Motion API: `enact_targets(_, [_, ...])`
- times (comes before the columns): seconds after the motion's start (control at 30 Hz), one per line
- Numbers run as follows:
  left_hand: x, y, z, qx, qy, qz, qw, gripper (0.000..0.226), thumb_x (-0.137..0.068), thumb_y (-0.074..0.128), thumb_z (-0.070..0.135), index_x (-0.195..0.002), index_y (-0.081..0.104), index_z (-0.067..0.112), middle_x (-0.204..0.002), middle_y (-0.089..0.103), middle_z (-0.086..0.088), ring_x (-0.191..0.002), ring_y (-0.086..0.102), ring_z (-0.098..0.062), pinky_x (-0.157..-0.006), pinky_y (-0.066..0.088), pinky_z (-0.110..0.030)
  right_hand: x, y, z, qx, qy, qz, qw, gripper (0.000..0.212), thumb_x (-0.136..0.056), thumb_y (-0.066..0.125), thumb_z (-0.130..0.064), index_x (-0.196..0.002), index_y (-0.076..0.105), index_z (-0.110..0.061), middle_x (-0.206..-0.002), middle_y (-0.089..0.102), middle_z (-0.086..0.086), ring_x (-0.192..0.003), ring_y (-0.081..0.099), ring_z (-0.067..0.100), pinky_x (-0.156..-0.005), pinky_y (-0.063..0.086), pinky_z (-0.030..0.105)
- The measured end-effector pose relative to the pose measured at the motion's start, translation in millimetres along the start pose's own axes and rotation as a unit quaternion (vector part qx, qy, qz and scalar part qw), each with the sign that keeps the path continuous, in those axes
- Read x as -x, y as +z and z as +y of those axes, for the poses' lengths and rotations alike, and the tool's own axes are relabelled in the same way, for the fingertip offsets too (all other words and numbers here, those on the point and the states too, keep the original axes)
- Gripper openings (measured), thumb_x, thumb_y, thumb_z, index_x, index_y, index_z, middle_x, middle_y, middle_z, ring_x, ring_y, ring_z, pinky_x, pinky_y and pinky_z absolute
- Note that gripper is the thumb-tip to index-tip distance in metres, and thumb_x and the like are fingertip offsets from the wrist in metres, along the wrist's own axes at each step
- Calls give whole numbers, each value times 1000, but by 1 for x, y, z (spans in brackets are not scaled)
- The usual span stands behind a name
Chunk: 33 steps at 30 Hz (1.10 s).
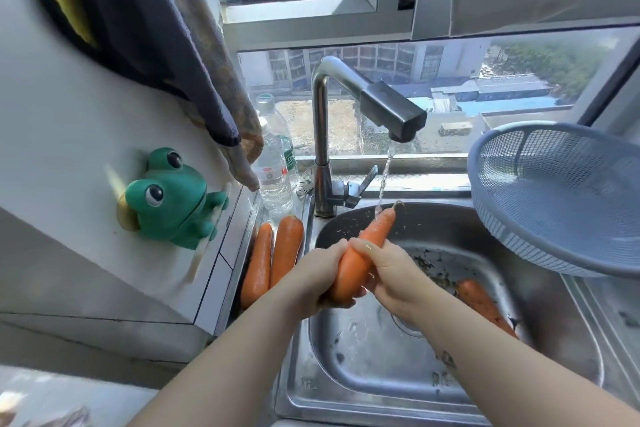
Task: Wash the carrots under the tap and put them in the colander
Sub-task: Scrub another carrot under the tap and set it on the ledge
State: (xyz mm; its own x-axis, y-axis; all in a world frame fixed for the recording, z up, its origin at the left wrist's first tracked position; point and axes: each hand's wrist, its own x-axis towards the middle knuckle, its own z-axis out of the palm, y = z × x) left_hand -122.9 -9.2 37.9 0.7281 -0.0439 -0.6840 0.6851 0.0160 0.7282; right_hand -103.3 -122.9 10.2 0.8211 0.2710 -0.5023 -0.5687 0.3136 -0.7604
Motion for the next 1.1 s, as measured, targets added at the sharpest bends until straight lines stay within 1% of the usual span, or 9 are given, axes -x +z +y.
enact_targets(0.17, [-12,10,-2,-9,46,-8,999,39,-101,39,41,-109,61,10,-91,70,-13,-73,68,-20,-61,54,-30,-6,-20,-12,49,-40,-12,998,23,-92,60,-14,-114,55,-10,-109,66,16,-91,65,22,-75,54,31])
enact_targets(0.37, [-17,18,-9,19,114,-155,981,25,-96,54,21,-120,59,14,-98,64,-4,-78,61,-8,-69,52,-24,-21,-14,-26,-100,-16,122,987,50,-93,49,-50,-97,58,-1,-67,67,9,-68,65,23,-76,56,40])
enact_targets(0.47, [-21,20,-7,-34,149,-86,984,33,-86,68,15,-117,56,20,-103,64,-8,-84,63,-15,-74,56,-26,-22,-7,-28,-58,-22,141,988,49,-94,41,-55,-95,58,-9,-83,68,9,-78,65,24,-81,53,45])
enact_targets(0.57, [-26,19,-6,-40,183,23,982,39,-78,76,32,-110,57,19,-95,67,-10,-73,64,-15,-59,51,-22,-24,0,-24,-66,-34,102,992,44,-97,40,-50,-101,59,-10,-94,68,10,-85,66,27,-90,52,50])
enact_targets(0.7, [-32,13,-1,-11,119,36,992,59,-73,66,63,-99,67,11,-77,68,-5,-61,63,-16,-49,44,-23,-22,-7,-23,-72,-47,28,996,31,-99,43,-33,-109,55,-6,-104,63,16,-95,61,28,-100,45,49])
enact_targets(0.8, [-33,4,3,54,21,-16,998,46,-92,51,53,-105,63,11,-73,67,-6,-57,62,-18,-47,44,-23,-15,-21,-29,-41,-36,-56,997,14,-97,49,-15,-109,54,-9,-114,63,19,-104,58,30,-105,38,52])
enact_targets(0.93, [-26,5,12,155,-72,-90,981,30,-94,51,36,-96,60,8,-70,65,-7,-50,59,-15,-39,45,-18,-11,-23,-31,23,-29,-115,993,42,-88,56,8,-118,45,-20,-123,59,20,-107,62,29,-82,57,35])
enact_targets(1.0, [-23,9,14,178,-90,-102,975,26,-93,53,30,-91,62,6,-68,63,-8,-49,58,-14,-39,45,-17,-10,-22,-28,52,-29,-118,991,53,-86,59,8,-118,40,-28,-122,60,19,-106,63,29,-70,56,27])
enact_targets(1.1, [-22,17,9,147,-54,-61,986,23,-91,53,26,-96,61,6,-66,62,-10,-52,58,-16,-42,45,-19,-12,-17,-21,112,-61,-44,991,44,-84,68,-3,-109,47,-31,-107,66,10,-100,66,22,-79,54,30])
